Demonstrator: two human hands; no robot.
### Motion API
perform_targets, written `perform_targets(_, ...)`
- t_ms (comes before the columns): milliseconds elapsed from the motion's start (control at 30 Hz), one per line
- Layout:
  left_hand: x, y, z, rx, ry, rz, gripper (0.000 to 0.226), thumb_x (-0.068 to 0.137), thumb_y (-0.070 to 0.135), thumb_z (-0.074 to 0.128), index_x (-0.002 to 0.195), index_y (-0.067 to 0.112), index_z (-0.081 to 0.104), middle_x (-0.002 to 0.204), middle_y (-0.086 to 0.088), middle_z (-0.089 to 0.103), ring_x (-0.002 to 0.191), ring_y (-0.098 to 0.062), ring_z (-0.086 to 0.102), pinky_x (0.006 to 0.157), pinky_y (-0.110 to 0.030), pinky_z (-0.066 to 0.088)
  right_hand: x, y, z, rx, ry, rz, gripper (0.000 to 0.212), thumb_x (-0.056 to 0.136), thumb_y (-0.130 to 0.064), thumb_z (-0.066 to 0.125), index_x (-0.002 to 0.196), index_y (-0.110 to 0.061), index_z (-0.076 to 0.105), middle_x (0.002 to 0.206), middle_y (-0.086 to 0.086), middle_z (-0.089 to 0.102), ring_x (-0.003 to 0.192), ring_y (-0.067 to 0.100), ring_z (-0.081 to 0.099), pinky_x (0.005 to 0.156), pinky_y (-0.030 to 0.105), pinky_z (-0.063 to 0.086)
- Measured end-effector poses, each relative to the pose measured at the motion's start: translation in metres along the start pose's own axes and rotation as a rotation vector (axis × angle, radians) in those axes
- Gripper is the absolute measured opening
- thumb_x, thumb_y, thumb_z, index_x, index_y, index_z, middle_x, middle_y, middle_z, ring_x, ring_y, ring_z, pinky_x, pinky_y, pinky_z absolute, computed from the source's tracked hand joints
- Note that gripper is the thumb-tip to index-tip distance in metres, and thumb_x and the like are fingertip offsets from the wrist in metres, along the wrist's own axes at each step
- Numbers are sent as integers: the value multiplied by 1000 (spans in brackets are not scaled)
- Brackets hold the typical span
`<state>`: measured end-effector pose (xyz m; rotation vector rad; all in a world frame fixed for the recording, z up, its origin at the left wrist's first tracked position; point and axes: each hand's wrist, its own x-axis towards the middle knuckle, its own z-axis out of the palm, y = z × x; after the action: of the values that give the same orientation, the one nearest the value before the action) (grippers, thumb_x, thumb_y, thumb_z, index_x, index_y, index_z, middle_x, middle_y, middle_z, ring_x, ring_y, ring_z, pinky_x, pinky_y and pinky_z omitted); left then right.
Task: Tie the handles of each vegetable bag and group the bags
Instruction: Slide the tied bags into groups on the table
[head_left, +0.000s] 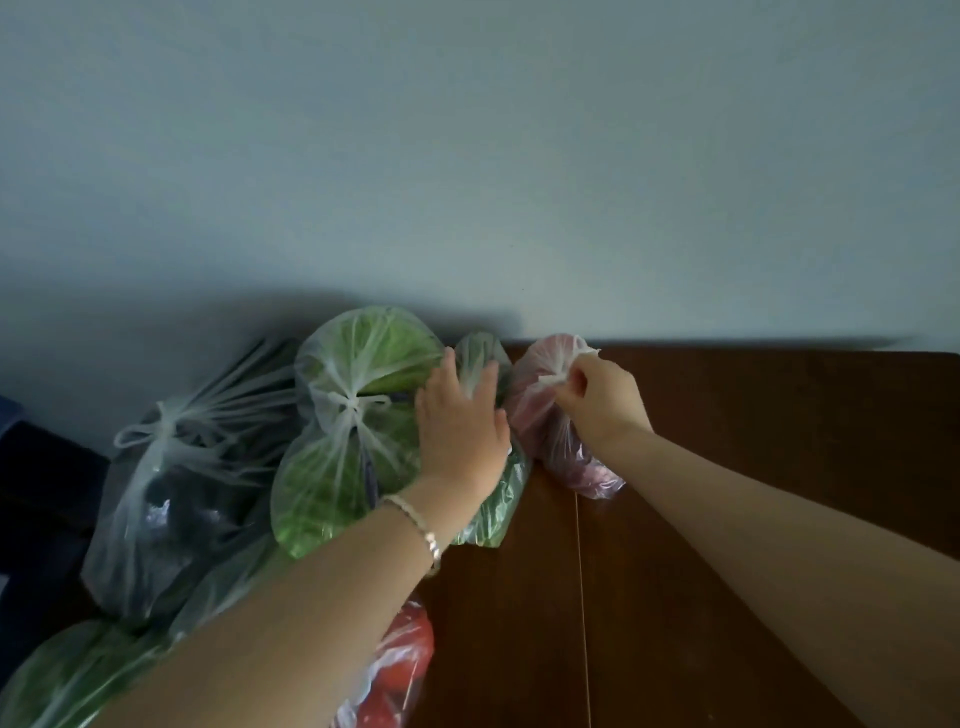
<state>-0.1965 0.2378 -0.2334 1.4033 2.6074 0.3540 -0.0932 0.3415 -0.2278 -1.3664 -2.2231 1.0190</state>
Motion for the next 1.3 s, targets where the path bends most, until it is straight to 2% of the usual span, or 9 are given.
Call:
perform_targets(67,-22,-2,10,181,-93,136,75,90,53,37,147,22,-1,153,-18,-21,142,-39,-16,115,-52,-6,-11,4,7,0,42,47,6,85,-15,51,91,-15,53,100,5,51,99,26,49,84,35,45)
perform_targets(133,-40,-11,22,302,-190,237,91,84,64,39,146,21,-11,145,-19,-37,134,-41,-32,110,-55,-17,-32,12,15,-164,2,202,51,85,-34,55,129,-21,34,134,11,32,125,32,32,104,47,33)
perform_targets(233,-49,-20,33,464,-252,315,90,85,57,47,147,19,-7,138,-20,-41,128,-43,-38,108,-57,-21,-67,22,22,-165,-109,468,92,79,-46,63,144,-29,0,141,17,23,128,38,30,102,50,32)
perform_targets(500,-35,-12,29,587,-327,206,77,93,43,43,148,15,-3,152,-21,-23,138,-45,-22,116,-52,-4,-65,17,26,91,-195,454,84,90,-18,54,145,-9,-10,143,25,27,125,36,43,102,43,39)
perform_targets(667,-66,14,4,447,-355,146,71,95,43,37,148,15,-2,156,-17,-11,144,-34,-9,119,-47,2,-96,16,-12,-93,-417,203,56,89,-22,52,140,-16,27,124,10,53,95,20,59,71,30,53)
perform_targets(800,-124,34,-3,328,-397,209,56,96,39,35,144,14,22,153,-15,20,142,-30,19,118,-43,15,-154,21,-53,-203,-572,76,32,93,-21,44,123,-18,54,126,2,57,114,16,54,94,28,44)
perform_targets(933,-196,80,-5,177,-602,247,33,97,30,36,122,14,49,120,-7,56,108,-24,56,92,-36,43,-229,53,-98,-217,-648,102,29,94,-21,43,120,-22,56,126,-2,56,116,13,52,97,29,40)
perform_targets(1033,-248,118,0,120,-734,344,29,97,29,38,116,14,53,112,-4,60,98,-20,59,84,-32,46,-278,86,-138,-270,-641,132,28,94,-21,42,118,-22,57,125,-3,57,113,13,53,94,26,41)
perform_targets(1300,-360,217,37,34,-854,636,53,80,45,61,125,21,46,129,0,47,119,-20,45,99,-35,40,-383,183,-232,-609,-530,182,40,83,-42,52,119,-25,51,119,1,52,110,20,53,89,34,49)
